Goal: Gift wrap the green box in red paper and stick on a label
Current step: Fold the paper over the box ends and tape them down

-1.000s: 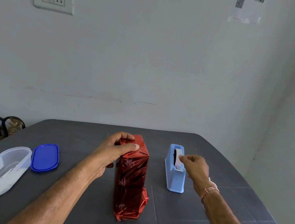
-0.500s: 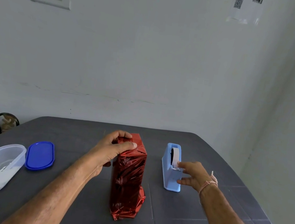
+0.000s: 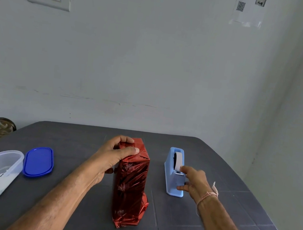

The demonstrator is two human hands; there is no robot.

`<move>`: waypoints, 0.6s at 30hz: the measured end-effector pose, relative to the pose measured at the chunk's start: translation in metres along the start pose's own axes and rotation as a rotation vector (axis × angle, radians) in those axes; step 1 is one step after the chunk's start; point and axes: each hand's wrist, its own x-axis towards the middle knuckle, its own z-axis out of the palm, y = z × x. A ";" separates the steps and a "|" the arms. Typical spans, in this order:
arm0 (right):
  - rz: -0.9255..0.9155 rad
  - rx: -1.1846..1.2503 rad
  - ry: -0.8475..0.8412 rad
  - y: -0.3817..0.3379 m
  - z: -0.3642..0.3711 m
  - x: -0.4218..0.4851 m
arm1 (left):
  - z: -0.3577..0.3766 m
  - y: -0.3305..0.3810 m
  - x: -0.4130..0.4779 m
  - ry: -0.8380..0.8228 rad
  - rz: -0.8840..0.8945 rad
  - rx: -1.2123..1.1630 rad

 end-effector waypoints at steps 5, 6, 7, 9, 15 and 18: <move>-0.022 0.059 0.022 0.012 0.001 0.000 | -0.001 -0.002 0.001 -0.001 -0.002 0.002; -0.025 0.069 0.026 0.013 0.001 -0.001 | -0.002 -0.003 0.001 -0.002 -0.004 0.006; -0.025 0.077 0.028 0.014 0.001 -0.001 | -0.002 -0.003 0.001 -0.002 -0.007 0.010; -0.025 0.087 0.026 0.017 0.001 -0.001 | -0.002 -0.003 0.001 -0.002 -0.013 0.013; -0.032 0.120 0.037 0.022 0.002 -0.001 | -0.002 -0.003 0.002 -0.004 -0.010 0.014; -0.052 0.121 0.050 0.028 0.001 0.000 | -0.002 -0.004 0.003 -0.005 -0.014 0.018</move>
